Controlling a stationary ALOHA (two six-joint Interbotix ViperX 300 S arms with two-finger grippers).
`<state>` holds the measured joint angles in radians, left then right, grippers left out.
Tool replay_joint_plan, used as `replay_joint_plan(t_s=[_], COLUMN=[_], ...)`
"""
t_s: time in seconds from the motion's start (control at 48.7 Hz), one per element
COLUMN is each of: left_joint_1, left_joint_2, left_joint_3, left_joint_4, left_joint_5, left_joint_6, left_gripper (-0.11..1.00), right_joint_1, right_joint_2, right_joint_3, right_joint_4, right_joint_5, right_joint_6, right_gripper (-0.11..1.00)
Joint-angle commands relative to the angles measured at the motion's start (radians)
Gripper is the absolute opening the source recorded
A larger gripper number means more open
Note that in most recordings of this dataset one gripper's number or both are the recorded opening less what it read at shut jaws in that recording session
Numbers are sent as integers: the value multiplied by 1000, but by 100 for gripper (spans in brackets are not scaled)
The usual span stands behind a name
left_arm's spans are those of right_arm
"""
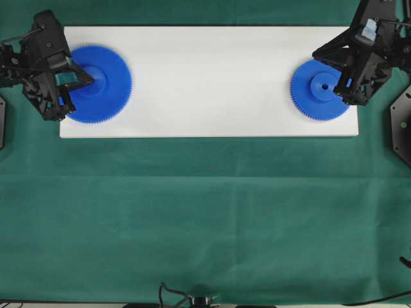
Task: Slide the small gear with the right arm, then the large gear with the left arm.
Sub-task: 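Slide the large blue gear right with the left gripper against the small gear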
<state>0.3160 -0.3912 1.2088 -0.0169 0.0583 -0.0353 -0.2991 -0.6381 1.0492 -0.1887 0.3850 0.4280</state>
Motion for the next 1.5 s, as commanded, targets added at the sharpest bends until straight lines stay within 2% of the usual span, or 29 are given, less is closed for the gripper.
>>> replay_joint_plan(t_s=[0.0, 0.431, 0.616, 0.924, 1.253, 1.478], left_joint_1=[3, -8, -35, -100, -161, -178], left_joint_2=[9, 18, 144, 485, 704, 822], left_joint_3=[0, 0, -63, -321, -684, -854], left_joint_4=[-2, -2, -2, -2, -2, -2], left_joint_5=[17, 63, -9, -83, -95, -71], left_joint_6=[2, -3, -3, -3, -2, -2], left_gripper=[0, 0, 0, 0, 0, 0], right_joint_1=[2, 2, 2, 3, 3, 3], right_joint_2=[0, 0, 0, 0, 2, 2], right_joint_3=[-25, -23, -23, -23, -23, -21], right_joint_4=[-2, -3, -3, -3, -3, -3], right_joint_5=[-6, -6, -6, -6, -8, -8], right_joint_6=[0, -2, -3, -3, -3, -3], right_gripper=[53, 53, 53, 53, 53, 53])
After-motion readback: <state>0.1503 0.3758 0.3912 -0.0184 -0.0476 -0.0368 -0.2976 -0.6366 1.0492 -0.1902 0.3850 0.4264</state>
